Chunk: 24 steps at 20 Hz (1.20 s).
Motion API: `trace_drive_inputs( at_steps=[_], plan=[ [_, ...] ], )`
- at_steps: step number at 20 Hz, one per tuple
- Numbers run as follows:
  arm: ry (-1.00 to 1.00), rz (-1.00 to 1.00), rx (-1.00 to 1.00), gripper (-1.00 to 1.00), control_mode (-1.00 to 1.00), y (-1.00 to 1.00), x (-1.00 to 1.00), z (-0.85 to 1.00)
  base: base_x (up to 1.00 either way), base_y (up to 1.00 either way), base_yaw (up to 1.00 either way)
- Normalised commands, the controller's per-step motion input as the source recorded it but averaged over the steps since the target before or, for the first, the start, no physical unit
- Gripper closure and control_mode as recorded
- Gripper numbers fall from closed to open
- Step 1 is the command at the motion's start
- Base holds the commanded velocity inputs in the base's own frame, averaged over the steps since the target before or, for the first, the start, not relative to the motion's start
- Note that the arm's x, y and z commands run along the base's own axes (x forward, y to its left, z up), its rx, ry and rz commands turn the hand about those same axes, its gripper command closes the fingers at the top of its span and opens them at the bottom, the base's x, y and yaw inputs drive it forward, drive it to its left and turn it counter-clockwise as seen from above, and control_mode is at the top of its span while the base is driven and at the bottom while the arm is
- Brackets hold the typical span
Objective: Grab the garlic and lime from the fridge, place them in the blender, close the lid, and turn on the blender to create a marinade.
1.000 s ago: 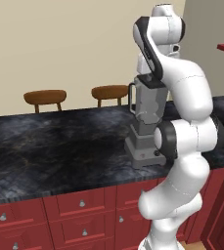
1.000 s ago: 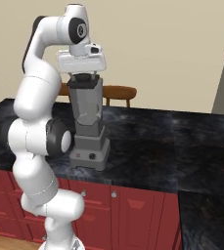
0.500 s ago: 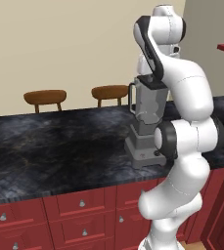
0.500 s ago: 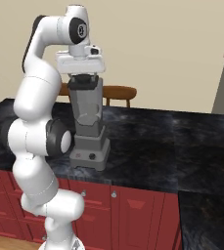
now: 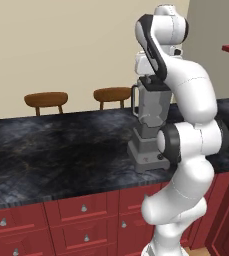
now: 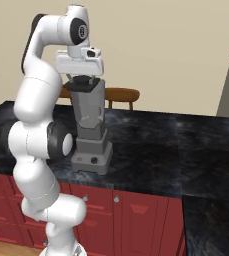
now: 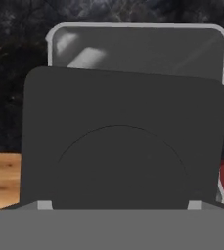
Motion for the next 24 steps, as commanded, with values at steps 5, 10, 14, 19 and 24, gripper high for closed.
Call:
trace_drive_inputs(
  at_steps=[5,10,14,19,24],
  plan=[
    [0.00,-0.01,0.00,1.00,-1.00,-0.14,0.00,-0.19,0.00,0.00,0.00],
    [0.00,0.00,0.00,1.00,-1.00,-0.04,0.00,-0.11,0.00,0.00,0.00],
    [0.00,0.00,0.00,1.00,-1.00,-0.19,0.03,-0.02,0.00,0.00,0.00],
    [0.00,0.00,0.00,1.00,-1.00,-0.24,0.13,0.00,0.00,0.00,0.00],
    [0.01,0.01,0.00,1.00,-1.00,-0.25,-0.15,-0.07,0.00,0.00,0.00]
  ],
)
